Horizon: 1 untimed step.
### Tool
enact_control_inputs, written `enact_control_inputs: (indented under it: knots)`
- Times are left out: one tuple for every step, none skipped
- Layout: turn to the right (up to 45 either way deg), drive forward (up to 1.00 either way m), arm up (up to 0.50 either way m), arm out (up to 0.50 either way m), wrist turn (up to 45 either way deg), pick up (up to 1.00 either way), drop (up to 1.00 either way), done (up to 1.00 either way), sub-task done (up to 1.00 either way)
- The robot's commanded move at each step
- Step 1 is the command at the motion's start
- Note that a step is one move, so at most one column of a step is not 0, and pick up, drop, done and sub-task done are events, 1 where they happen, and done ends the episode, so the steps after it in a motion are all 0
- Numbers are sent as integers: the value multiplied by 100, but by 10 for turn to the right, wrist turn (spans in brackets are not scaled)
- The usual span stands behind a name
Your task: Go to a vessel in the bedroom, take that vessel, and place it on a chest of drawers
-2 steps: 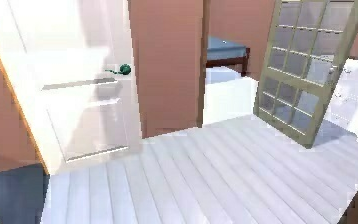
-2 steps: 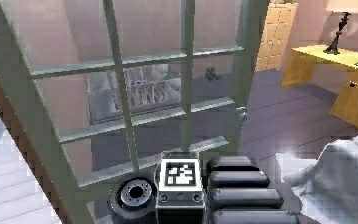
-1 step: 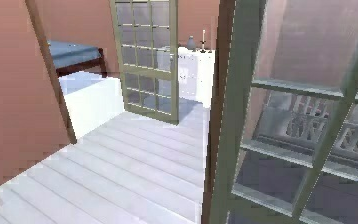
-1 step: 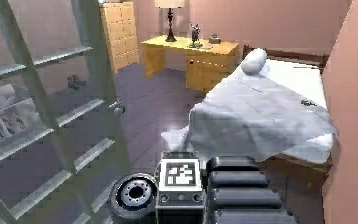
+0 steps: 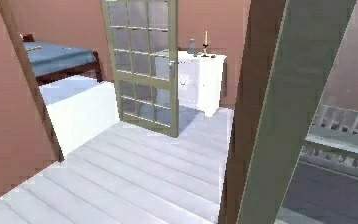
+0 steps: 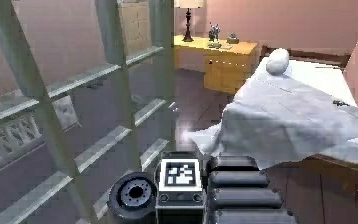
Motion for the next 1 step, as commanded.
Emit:
enact_control_inputs:
  knots:
    - [-450,0,0,0,0,0,0,0,0]
